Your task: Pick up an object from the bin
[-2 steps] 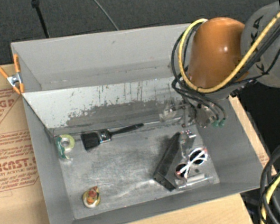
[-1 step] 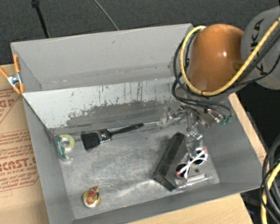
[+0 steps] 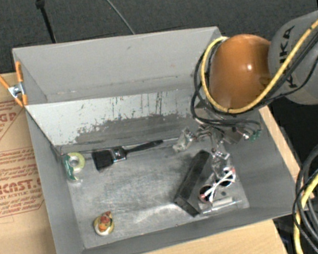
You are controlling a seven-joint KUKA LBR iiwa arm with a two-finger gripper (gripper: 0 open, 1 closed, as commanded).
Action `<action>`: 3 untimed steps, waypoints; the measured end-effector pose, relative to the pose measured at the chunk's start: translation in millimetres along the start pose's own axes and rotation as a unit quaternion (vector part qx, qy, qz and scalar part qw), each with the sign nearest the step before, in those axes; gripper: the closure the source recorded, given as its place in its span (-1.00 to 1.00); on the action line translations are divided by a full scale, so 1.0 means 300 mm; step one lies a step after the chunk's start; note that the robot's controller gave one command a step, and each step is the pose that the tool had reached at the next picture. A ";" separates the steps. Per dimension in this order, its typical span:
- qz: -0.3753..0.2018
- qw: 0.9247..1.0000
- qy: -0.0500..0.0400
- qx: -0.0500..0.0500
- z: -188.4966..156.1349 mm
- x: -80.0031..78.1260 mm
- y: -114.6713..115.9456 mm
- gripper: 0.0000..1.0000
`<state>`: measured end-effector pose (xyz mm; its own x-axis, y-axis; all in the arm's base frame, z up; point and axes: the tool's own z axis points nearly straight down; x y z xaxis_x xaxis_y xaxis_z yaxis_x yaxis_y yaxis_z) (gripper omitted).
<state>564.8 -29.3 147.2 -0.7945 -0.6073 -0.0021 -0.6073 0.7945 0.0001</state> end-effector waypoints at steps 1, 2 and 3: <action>-0.107 0.994 -0.001 0.001 0.174 -0.021 -0.007 -1.00; -0.193 0.981 0.013 -0.008 0.232 0.001 -0.021 1.00; -0.193 0.981 0.013 -0.008 0.232 0.001 -0.021 1.00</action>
Offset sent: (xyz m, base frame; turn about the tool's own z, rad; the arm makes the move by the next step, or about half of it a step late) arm 0.0054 -0.0042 -0.0772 -0.3935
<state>568.5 -34.3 77.6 -0.5058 -0.8624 0.0207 -0.8622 0.5061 0.0199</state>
